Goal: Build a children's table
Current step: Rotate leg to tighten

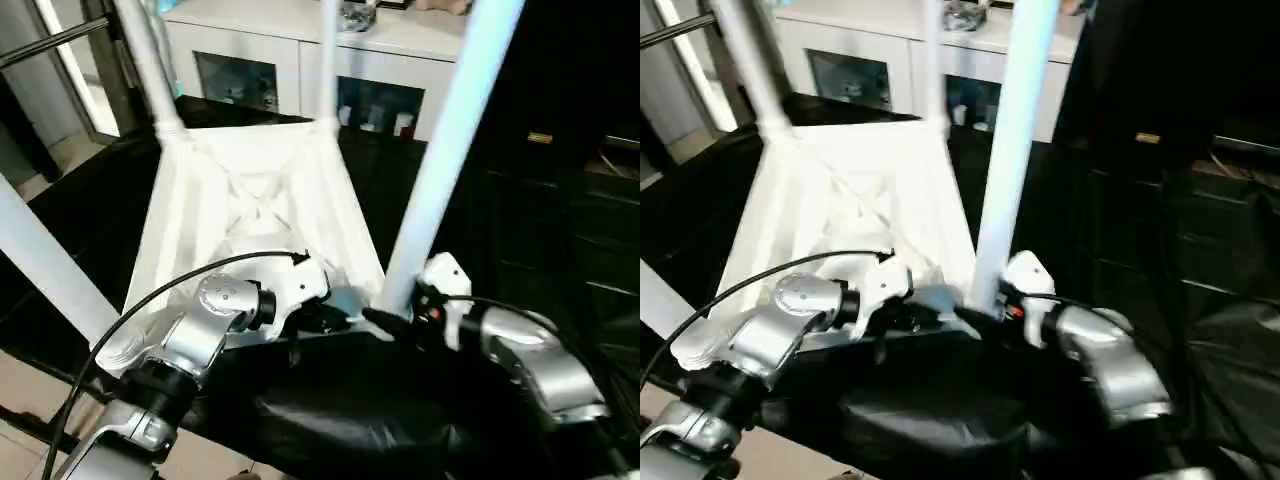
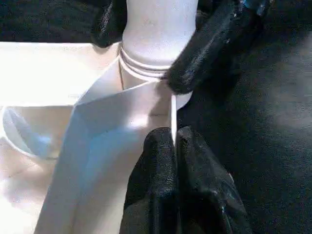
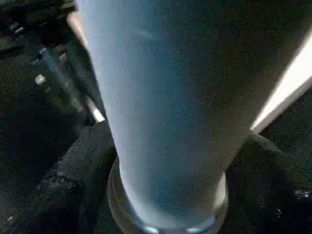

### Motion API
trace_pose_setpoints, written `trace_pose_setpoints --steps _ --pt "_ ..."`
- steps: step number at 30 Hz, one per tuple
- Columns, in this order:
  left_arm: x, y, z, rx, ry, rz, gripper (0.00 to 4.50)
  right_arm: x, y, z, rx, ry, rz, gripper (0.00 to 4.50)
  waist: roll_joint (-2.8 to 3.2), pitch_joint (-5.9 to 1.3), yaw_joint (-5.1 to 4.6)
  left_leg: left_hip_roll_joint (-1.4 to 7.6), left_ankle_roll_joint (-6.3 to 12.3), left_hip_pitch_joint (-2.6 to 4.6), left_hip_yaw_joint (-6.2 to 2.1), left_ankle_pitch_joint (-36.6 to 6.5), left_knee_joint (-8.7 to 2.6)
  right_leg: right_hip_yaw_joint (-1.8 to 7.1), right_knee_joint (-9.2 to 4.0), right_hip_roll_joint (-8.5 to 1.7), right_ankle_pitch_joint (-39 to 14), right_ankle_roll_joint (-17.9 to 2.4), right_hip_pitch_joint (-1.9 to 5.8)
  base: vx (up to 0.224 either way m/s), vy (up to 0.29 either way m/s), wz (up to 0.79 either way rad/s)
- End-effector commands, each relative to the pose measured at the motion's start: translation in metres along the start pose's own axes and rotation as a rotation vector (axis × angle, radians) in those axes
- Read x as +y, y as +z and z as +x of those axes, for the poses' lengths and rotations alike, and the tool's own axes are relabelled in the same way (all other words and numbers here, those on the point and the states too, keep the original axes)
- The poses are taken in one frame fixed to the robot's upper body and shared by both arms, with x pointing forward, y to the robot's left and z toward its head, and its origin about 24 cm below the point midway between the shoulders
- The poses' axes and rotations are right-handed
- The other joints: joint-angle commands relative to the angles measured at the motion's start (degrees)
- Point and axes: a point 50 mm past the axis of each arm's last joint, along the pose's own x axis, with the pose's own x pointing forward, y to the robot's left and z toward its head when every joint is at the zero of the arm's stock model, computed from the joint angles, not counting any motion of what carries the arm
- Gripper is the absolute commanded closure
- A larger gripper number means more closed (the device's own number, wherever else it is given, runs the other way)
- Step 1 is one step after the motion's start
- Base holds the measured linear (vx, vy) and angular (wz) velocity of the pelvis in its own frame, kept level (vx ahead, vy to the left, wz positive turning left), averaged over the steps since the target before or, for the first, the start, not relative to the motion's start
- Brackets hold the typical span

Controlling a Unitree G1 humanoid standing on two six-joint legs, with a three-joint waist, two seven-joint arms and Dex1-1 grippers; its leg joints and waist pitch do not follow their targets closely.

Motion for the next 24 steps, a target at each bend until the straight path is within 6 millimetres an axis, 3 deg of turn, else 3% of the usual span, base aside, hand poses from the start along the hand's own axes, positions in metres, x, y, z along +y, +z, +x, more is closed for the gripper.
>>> trace_pose_setpoints --steps 1,5,6,10,14,17,18,20,24 --pt "-0.006 0.011 0.004 -0.061 -0.077 0.042 4.5 0.006 0.004 -0.001 -0.014 0.064 0.002 1.06 -0.71 -2.53 0.15 2.06 4.17 -0.1 -0.31 -10.8 -3.32 2.29 -4.17 -3.63 -8.5 -11.3 3.12 0.0 0.0 0.0" --pt "-0.008 0.011 0.002 -0.062 -0.1 0.036 4.5 0.011 0.004 0.0 -0.025 0.105 0.019 1.26 -0.61 -2.5 0.22 2.14 3.48 -0.08 -0.36 -11.5 -3.42 2.32 -4.33 -3.65 -10.3 -10.9 2.99 0.0 0.0 0.0" --pt "-0.008 0.011 0.002 -0.062 -0.101 0.036 4.5 0.013 0.004 0.001 -0.025 0.111 0.021 1.52 -0.61 -2.51 0.32 2.13 3.32 -0.03 -0.36 -11.3 -3.41 2.35 -4.31 -3.63 -10.1 -10.8 2.98 0.0 0.0 0.0" --pt "-0.008 0.012 0.004 -0.067 -0.096 0.032 4.5 0.02 0.001 0.005 -0.03 0.137 0.044 1.83 -0.63 -2.59 0.53 2.07 3.15 -0.05 -0.35 -10.7 -3.35 2.31 -4.21 -3.6 -9.3 -10.7 3.0 0.0 0.0 0.0" --pt "-0.003 0.012 0.009 -0.063 -0.033 0.024 4.5 0.023 -0.005 0.009 -0.019 0.096 0.077 1.96 -0.6 -2.58 0.73 2.08 2.82 -0.02 -0.38 -11.0 -3.41 2.3 -4.24 -3.62 -9.7 -10.6 2.96 0.0 0.0 0.0" --pt "0.006 0.014 0.013 -0.062 0.068 -0.001 4.5 0.02 -0.014 0.016 0.017 -0.005 0.111 2.01 -0.57 -2.12 0.62 1.93 1.79 0.06 -0.4 -13.7 -3.81 2.28 -4.99 -3.6 -15.8 -9.0 2.78 0.0 0.0 0.0" --pt "0.009 0.015 0.015 -0.066 0.102 -0.017 4.5 0.019 -0.016 0.019 0.028 -0.05 0.115 2.01 -0.62 -2.02 0.56 1.9 0.72 0.24 -0.49 -15.4 -3.97 2.33 -5.47 -3.76 -20.8 -7.5 2.63 0.0 0.0 0.0" --pt "0.012 0.017 0.019 -0.066 0.143 -0.032 4.5 0.015 -0.02 0.024 0.041 -0.141 0.144 2.02 -0.62 -2.04 0.63 1.89 0.41 0.45 -0.59 -16.1 -4.04 2.35 -5.71 -3.89 -23.0 -6.7 2.53 0.0 0.0 0.0" --pt "0.02 0.023 0.033 -0.061 0.252 -0.074 4.5 0.005 -0.026 0.04 0.056 -0.403 0.247 2.02 -0.56 -2.01 -0.33 1.65 -0.82 0.37 -0.93 -17.8 -4.33 2.18 -6.16 -3.88 -27.5 -4.8 2.24 0.0 0.0 0.0"
